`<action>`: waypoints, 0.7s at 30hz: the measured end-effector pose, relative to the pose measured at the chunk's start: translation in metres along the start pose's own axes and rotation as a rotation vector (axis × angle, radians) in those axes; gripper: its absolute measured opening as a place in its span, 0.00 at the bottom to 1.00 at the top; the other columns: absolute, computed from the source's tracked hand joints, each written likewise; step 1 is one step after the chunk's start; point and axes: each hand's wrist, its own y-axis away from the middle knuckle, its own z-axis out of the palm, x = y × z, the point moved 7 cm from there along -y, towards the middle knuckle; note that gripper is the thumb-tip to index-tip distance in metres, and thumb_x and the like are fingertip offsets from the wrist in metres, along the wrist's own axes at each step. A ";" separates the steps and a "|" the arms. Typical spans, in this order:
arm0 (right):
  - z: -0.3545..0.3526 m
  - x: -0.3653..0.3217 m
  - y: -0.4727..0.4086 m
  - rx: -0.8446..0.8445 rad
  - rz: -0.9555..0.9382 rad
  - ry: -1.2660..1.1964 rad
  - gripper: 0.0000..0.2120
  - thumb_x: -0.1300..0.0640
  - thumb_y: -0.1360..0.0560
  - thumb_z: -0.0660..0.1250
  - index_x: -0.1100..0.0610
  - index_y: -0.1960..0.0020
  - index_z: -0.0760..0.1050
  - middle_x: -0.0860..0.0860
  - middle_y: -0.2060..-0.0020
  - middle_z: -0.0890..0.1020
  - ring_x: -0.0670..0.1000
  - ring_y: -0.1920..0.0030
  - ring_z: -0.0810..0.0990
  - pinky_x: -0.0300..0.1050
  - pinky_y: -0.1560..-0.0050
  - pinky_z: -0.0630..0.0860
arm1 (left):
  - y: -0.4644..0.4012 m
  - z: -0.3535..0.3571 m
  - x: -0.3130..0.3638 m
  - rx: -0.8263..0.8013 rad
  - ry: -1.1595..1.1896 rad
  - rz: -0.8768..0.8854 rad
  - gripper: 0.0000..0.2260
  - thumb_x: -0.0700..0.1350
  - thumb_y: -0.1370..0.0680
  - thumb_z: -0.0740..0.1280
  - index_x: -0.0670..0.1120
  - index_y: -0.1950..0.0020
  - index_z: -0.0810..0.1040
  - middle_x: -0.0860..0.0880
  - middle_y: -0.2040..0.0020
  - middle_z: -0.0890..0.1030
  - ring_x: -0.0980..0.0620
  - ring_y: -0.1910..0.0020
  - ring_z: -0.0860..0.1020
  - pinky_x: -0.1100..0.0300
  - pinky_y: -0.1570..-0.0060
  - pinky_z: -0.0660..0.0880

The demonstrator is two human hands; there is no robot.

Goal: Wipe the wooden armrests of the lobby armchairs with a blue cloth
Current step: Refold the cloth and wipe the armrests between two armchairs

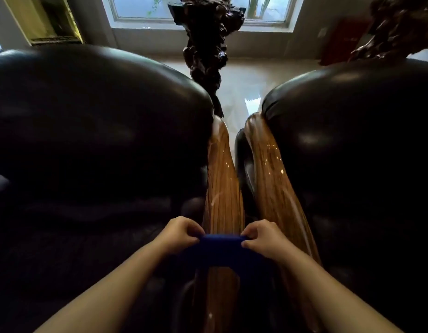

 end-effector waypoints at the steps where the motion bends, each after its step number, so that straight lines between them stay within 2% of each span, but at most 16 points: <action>1: 0.004 0.006 -0.019 -0.002 0.002 0.011 0.08 0.57 0.30 0.71 0.46 0.55 0.77 0.44 0.61 0.79 0.41 0.60 0.78 0.33 0.68 0.72 | -0.015 0.003 -0.008 0.001 -0.002 -0.013 0.09 0.38 0.28 0.68 0.51 0.53 0.81 0.55 0.56 0.81 0.59 0.55 0.79 0.68 0.62 0.74; 4: 0.007 0.017 -0.073 0.023 -0.003 0.013 0.09 0.58 0.31 0.71 0.45 0.58 0.75 0.44 0.61 0.79 0.41 0.60 0.78 0.33 0.67 0.72 | -0.058 0.005 -0.026 0.044 0.010 -0.026 0.10 0.38 0.28 0.68 0.53 0.54 0.80 0.56 0.58 0.79 0.60 0.57 0.78 0.69 0.64 0.73; 8: 0.002 0.023 -0.123 0.060 -0.055 0.026 0.14 0.58 0.32 0.71 0.41 0.64 0.70 0.41 0.64 0.75 0.39 0.63 0.75 0.31 0.68 0.68 | -0.096 0.003 -0.040 0.094 0.063 -0.015 0.10 0.37 0.28 0.67 0.49 0.50 0.79 0.56 0.56 0.77 0.58 0.54 0.77 0.67 0.62 0.73; 12: 0.000 0.030 -0.146 0.063 -0.068 0.008 0.14 0.59 0.31 0.71 0.41 0.63 0.70 0.41 0.63 0.76 0.41 0.59 0.76 0.33 0.64 0.71 | -0.113 0.003 -0.043 0.093 0.108 -0.004 0.10 0.37 0.27 0.67 0.48 0.48 0.78 0.54 0.52 0.77 0.56 0.51 0.77 0.65 0.59 0.74; 14: -0.004 0.033 -0.148 0.127 -0.055 -0.033 0.12 0.60 0.30 0.70 0.44 0.58 0.73 0.41 0.61 0.76 0.44 0.54 0.78 0.32 0.62 0.71 | -0.118 0.003 -0.043 0.097 0.114 0.004 0.11 0.38 0.27 0.66 0.47 0.46 0.77 0.51 0.49 0.78 0.54 0.47 0.77 0.65 0.55 0.74; 15: -0.008 0.035 -0.145 0.217 -0.053 -0.061 0.11 0.60 0.30 0.69 0.46 0.53 0.74 0.41 0.58 0.77 0.46 0.51 0.78 0.32 0.59 0.71 | -0.119 0.002 -0.043 0.146 0.115 0.014 0.12 0.39 0.26 0.66 0.47 0.44 0.76 0.50 0.47 0.78 0.53 0.45 0.77 0.64 0.52 0.73; 16: -0.012 0.036 -0.138 0.365 -0.073 -0.070 0.12 0.59 0.29 0.68 0.49 0.47 0.74 0.44 0.53 0.77 0.48 0.46 0.77 0.34 0.54 0.71 | -0.117 -0.002 -0.044 0.267 0.090 0.038 0.13 0.40 0.25 0.65 0.47 0.41 0.75 0.49 0.44 0.77 0.52 0.42 0.75 0.63 0.47 0.72; 17: -0.013 0.037 -0.126 0.544 -0.110 -0.050 0.16 0.57 0.28 0.66 0.50 0.40 0.71 0.48 0.45 0.76 0.50 0.41 0.75 0.38 0.48 0.70 | -0.110 -0.008 -0.044 0.455 0.041 0.070 0.15 0.42 0.24 0.63 0.47 0.37 0.72 0.47 0.40 0.75 0.52 0.38 0.73 0.61 0.41 0.69; 18: -0.010 0.037 -0.111 0.705 -0.145 -0.005 0.20 0.54 0.26 0.63 0.49 0.34 0.66 0.51 0.38 0.73 0.51 0.35 0.70 0.43 0.41 0.67 | -0.099 -0.010 -0.044 0.650 -0.018 0.107 0.17 0.44 0.23 0.61 0.48 0.33 0.68 0.47 0.35 0.72 0.52 0.33 0.68 0.59 0.36 0.65; 19: -0.001 0.036 -0.100 0.795 -0.162 0.034 0.24 0.51 0.25 0.58 0.48 0.30 0.59 0.53 0.31 0.66 0.52 0.30 0.62 0.49 0.34 0.62 | -0.090 -0.005 -0.043 0.765 -0.072 0.136 0.20 0.47 0.22 0.57 0.51 0.30 0.62 0.47 0.29 0.66 0.52 0.29 0.62 0.55 0.30 0.58; 20: 0.013 0.035 -0.095 0.792 -0.166 0.060 0.26 0.48 0.24 0.54 0.46 0.27 0.51 0.53 0.26 0.57 0.52 0.26 0.54 0.54 0.30 0.55 | -0.087 0.007 -0.040 0.777 -0.116 0.164 0.22 0.50 0.21 0.53 0.54 0.27 0.55 0.48 0.25 0.57 0.53 0.25 0.54 0.52 0.27 0.50; 21: 0.029 0.035 -0.097 0.732 -0.165 0.092 0.28 0.45 0.23 0.50 0.45 0.26 0.44 0.52 0.24 0.49 0.51 0.25 0.46 0.56 0.28 0.49 | -0.091 0.025 -0.038 0.708 -0.170 0.191 0.23 0.52 0.21 0.49 0.56 0.26 0.48 0.51 0.23 0.47 0.53 0.24 0.46 0.50 0.26 0.42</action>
